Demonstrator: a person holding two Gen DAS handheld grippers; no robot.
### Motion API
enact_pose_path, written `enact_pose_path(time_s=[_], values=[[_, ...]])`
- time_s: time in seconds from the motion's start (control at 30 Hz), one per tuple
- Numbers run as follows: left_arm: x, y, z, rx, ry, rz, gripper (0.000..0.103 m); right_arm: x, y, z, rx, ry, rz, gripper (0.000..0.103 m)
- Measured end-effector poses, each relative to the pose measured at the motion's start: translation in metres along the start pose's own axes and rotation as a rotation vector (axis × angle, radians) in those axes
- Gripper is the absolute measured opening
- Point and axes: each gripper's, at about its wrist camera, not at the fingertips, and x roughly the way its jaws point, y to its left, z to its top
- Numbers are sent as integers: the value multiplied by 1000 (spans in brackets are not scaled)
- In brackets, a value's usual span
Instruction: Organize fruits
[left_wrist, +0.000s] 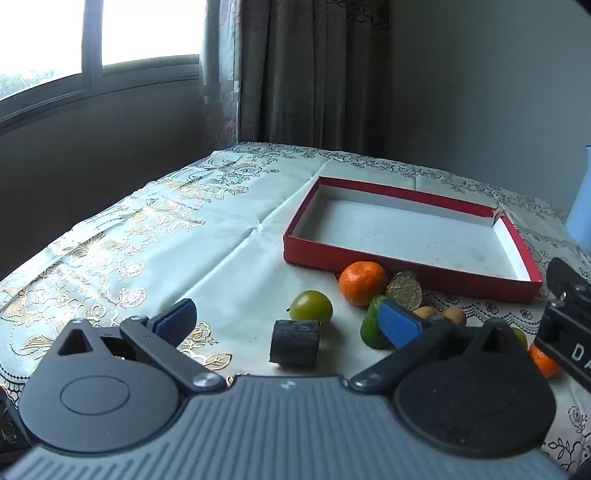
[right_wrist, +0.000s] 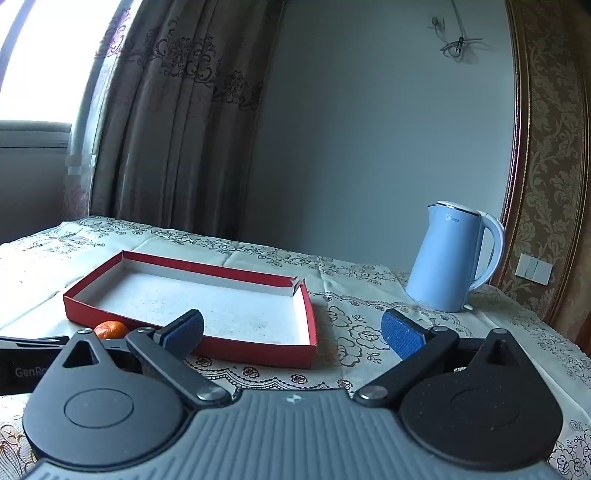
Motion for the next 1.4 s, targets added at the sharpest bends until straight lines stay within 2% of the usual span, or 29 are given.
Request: enact_pose_path(time_s=[0.1,0.13,0.3,0.53,0.97,1.2,1.4], values=[[0,-2,-1,15,-4,-4,103,0,0,-2,2,-6,0,103],[5,3,-2,-4,22,6,103,0,0,-2,3,-8,0,103],[10,7,-4,1,-7,9,103,1,-15,0,25,-11,2,103],[31,11,-10,-1,21,27,103,4,-13,-5,30,-2,9,103],[43,9,-20,8,32,-8,103,5,-13,-11,50,-12,42,103],[50,9,-22,28,56,-26,103,14,-15,-20,77,39,91,103],[52,9,-23,30,59,-33,103,20,-22,-31,138,127,127,103]])
